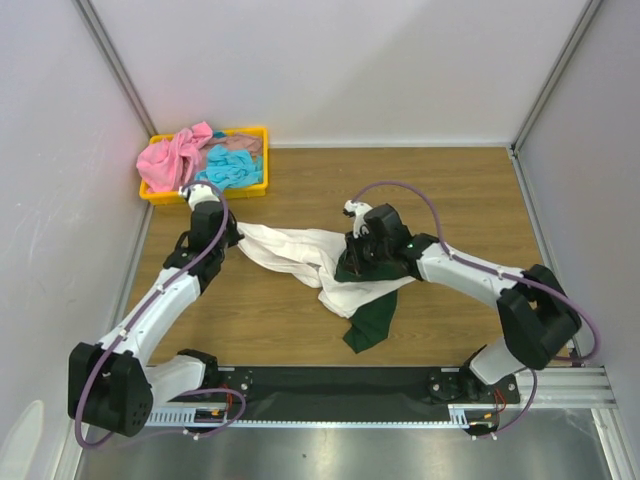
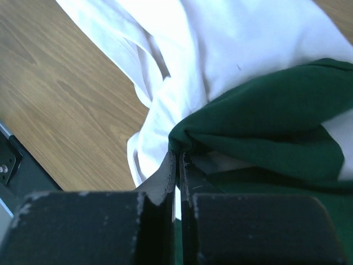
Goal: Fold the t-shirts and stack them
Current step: Flatten the tshirt out
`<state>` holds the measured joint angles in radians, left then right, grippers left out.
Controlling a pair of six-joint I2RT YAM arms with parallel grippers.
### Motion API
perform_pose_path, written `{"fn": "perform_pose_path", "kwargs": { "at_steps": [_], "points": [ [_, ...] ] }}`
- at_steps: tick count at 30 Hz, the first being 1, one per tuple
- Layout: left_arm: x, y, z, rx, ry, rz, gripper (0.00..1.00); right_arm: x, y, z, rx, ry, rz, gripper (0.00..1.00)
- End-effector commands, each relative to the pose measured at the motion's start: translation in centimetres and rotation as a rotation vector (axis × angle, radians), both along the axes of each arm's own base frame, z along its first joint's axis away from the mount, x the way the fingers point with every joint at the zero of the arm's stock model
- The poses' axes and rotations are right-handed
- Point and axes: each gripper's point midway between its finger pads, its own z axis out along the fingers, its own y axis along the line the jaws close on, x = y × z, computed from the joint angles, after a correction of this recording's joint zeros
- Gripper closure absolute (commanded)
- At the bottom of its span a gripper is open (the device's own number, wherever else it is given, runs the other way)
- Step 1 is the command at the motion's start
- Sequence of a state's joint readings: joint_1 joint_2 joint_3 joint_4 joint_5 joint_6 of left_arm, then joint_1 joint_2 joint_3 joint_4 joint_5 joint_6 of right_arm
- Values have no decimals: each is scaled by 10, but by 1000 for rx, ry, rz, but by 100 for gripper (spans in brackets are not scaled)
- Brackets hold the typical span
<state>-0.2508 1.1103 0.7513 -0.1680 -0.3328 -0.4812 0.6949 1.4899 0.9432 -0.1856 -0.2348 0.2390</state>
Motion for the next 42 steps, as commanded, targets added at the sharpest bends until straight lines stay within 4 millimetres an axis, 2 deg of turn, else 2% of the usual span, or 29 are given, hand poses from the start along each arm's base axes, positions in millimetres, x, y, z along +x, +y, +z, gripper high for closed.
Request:
{"fn": "perform_pose_path", "kwargs": {
  "at_steps": [1,3,5,6,7,8,9,10,11,12,13,14,15,18,20,21,22,24,25,26,27,28,30,34,38,41,42],
  "points": [
    [1,4,1,-13,-9,21,100,0,29,18,50,-22,129,100],
    [0,5,-1,-10,-7,27,100,-4,24,2,-12,7,146,100],
    [-2,6,-4,-7,0,30,100,-12,8,-12,-91,59,120,89],
    [-3,6,-5,-6,8,31,100,-8,-5,-11,-138,44,66,83],
    [-4,7,-6,-7,10,33,100,-10,-17,-10,-162,64,13,73],
    [-5,8,-8,-7,13,39,100,-3,-30,-4,-160,63,-51,63],
    [-5,8,-7,-10,8,42,100,-1,-40,14,-115,27,-95,52],
    [-6,8,-9,-11,6,41,100,5,-49,25,-63,25,-159,29],
    [-6,7,-11,-15,8,37,100,18,-66,36,-12,18,-227,19],
    [-5,6,-10,-16,3,34,100,28,-75,62,74,-47,-269,10],
    [-4,5,-12,-16,9,33,100,33,-85,64,116,-40,-312,1],
    [-1,5,-12,-12,11,29,100,40,-93,72,150,-56,-338,0],
    [-1,4,-14,-12,18,23,100,58,-114,81,179,-83,-410,0],
    [4,1,-13,-13,21,15,100,84,-143,82,177,-97,-524,0],
    [5,1,-11,-15,14,14,100,96,-146,74,172,-77,-541,0],
    [5,1,-12,-15,14,15,100,102,-143,74,189,-82,-529,1],
    [6,1,-12,-12,13,14,100,106,-138,64,191,-57,-513,2],
    [7,0,-14,-12,16,14,100,109,-119,62,252,-42,-432,4],
    [8,0,-14,-11,17,14,100,109,-109,49,267,2,-389,4],
    [9,0,-17,-10,26,12,100,113,-103,47,284,10,-379,5],
    [9,-1,-18,-10,30,10,100,112,-96,42,287,30,-363,7],
    [10,-2,-19,-12,32,7,100,112,-89,28,288,76,-342,8],
    [11,-2,-20,-14,35,5,100,112,-80,22,299,111,-325,12],
    [10,-2,-22,-14,39,6,100,97,-55,7,287,162,-267,16],
    [7,-1,-25,-11,45,7,100,89,-51,-15,246,230,-291,19],
    [5,-1,-25,-10,44,5,100,80,-51,-27,227,280,-314,24],
    [5,-1,-26,-10,47,3,100,76,-51,-29,224,292,-318,29]
  ]
}}
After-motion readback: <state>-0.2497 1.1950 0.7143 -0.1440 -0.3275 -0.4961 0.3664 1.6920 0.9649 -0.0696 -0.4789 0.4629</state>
